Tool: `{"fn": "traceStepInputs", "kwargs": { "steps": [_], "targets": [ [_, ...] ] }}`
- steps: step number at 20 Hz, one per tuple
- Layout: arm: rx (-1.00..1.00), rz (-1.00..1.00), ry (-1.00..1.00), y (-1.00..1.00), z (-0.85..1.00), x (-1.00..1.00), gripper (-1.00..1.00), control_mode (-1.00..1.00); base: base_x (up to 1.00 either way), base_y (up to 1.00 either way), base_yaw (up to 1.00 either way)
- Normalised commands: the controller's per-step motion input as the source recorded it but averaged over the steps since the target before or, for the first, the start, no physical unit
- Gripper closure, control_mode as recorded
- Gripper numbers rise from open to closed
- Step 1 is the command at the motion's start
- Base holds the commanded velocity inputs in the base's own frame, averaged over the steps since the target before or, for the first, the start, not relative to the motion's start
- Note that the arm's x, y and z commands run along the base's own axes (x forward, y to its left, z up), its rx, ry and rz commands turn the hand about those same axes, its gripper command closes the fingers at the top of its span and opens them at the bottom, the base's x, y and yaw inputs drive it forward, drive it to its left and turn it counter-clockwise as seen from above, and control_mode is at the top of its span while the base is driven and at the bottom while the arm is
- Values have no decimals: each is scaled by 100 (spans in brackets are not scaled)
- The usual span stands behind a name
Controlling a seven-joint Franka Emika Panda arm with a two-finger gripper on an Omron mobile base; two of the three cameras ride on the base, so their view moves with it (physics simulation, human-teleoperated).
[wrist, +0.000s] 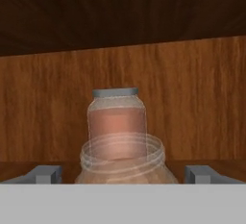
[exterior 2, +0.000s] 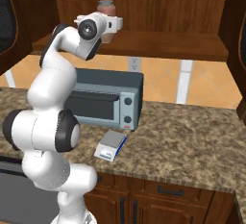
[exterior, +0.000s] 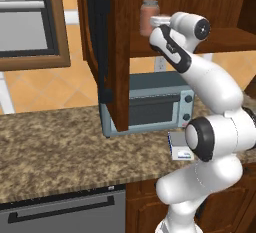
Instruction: Pick the honey bottle and place it on the digital scale for weighing, and close the cabinet.
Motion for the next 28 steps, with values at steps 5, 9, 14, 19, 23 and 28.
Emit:
{"fn": "traceStepInputs", "kwargs": {
  "steps": [5,9,14,19,23,28],
  "targets": [
    [0,0,0,0,-1,30,-100,-100,0,0,0],
    [-1,0,-2,0,-7,39,-100,-100,0,0,0],
    [-1,0,0,0,-11,16,100,-100,0,0,0],
    [0,2,2,0,-8,-9,100,-100,0,0,0],
    [0,5,-16,3,13,-52,100,-100,0,0,0],
    [0,7,-20,0,10,-82,100,-100,0,0,0]
  ]
}}
